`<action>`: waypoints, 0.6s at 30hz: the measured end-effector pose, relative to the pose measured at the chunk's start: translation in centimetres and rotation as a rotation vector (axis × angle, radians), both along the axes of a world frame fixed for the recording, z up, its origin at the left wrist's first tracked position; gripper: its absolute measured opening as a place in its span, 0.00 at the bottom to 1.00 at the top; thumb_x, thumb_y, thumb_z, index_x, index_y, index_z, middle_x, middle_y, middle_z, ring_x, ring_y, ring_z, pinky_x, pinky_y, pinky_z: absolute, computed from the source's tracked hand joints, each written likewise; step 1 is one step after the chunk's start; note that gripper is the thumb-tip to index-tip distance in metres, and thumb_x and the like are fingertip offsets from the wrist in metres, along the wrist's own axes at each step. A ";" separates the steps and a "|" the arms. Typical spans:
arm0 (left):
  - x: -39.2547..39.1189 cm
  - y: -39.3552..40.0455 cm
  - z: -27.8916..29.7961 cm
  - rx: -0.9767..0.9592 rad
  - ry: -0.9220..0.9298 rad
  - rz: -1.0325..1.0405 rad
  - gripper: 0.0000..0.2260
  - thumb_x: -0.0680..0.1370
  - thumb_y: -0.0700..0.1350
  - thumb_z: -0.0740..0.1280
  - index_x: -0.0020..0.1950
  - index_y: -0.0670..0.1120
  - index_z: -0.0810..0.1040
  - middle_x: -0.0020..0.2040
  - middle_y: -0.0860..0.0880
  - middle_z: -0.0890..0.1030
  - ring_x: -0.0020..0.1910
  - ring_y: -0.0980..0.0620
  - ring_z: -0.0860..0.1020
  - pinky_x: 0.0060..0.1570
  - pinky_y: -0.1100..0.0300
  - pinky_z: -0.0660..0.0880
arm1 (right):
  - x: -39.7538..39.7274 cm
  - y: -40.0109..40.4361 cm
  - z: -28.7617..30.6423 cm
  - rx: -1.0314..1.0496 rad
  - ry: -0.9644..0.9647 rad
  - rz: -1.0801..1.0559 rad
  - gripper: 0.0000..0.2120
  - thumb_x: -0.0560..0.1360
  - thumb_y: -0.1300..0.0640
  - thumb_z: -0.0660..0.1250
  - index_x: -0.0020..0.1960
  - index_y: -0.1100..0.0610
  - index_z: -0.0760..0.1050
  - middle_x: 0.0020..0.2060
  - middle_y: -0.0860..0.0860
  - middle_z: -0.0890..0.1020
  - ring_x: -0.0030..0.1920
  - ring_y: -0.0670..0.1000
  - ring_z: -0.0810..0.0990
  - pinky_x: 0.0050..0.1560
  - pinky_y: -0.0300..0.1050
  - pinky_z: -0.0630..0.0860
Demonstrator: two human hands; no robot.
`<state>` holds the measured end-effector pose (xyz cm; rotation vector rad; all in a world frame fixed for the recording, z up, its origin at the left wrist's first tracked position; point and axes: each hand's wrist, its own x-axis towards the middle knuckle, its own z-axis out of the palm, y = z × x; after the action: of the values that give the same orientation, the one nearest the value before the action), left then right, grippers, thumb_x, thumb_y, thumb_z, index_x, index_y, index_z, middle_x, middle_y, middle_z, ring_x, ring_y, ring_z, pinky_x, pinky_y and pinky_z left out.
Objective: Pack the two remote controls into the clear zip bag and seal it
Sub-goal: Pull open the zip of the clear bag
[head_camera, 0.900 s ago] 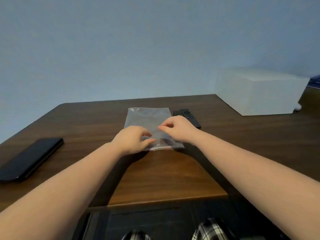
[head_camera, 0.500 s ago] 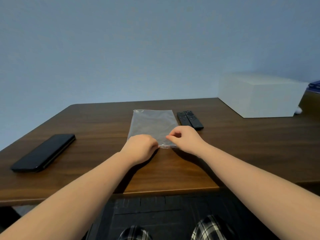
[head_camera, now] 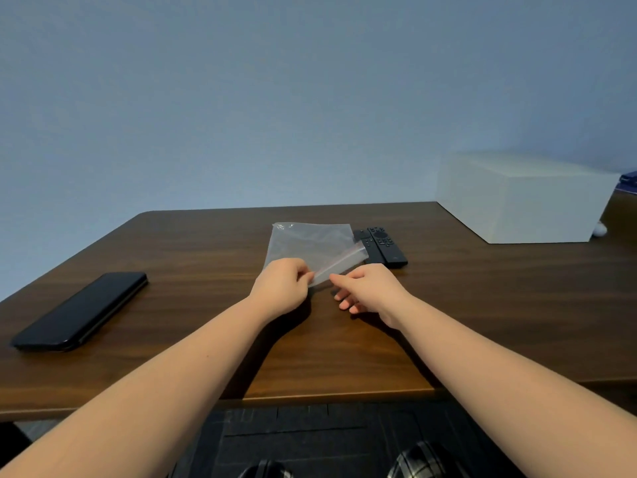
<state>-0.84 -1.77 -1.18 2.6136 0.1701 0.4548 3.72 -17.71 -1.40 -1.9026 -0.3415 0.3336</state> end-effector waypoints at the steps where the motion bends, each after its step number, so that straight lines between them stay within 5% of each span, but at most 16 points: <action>1: 0.0 -0.1 0.1 -0.020 0.001 -0.012 0.09 0.77 0.44 0.62 0.46 0.43 0.81 0.46 0.45 0.83 0.46 0.45 0.78 0.47 0.52 0.76 | 0.1 0.1 0.1 0.025 0.032 0.001 0.13 0.75 0.52 0.68 0.49 0.63 0.80 0.42 0.59 0.84 0.33 0.49 0.80 0.29 0.36 0.77; 9: 0.0 -1.1 -0.5 0.018 -0.030 -0.098 0.07 0.76 0.42 0.64 0.49 0.42 0.81 0.49 0.44 0.84 0.49 0.45 0.79 0.50 0.53 0.76 | 0.1 0.9 0.1 0.113 0.078 0.029 0.14 0.74 0.52 0.69 0.48 0.63 0.81 0.44 0.59 0.85 0.38 0.51 0.82 0.39 0.42 0.82; 18: 0.5 -1.3 -1.0 0.015 -0.071 -0.067 0.03 0.76 0.40 0.62 0.45 0.42 0.75 0.45 0.44 0.81 0.46 0.44 0.76 0.43 0.55 0.71 | 0.4 1.2 -0.3 0.091 0.041 0.021 0.09 0.77 0.59 0.65 0.42 0.62 0.79 0.33 0.56 0.81 0.31 0.50 0.78 0.33 0.40 0.79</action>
<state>-0.31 -3.05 -2.18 2.6045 0.0555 0.5256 4.11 -16.49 -1.70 -1.8022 -0.3439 0.3648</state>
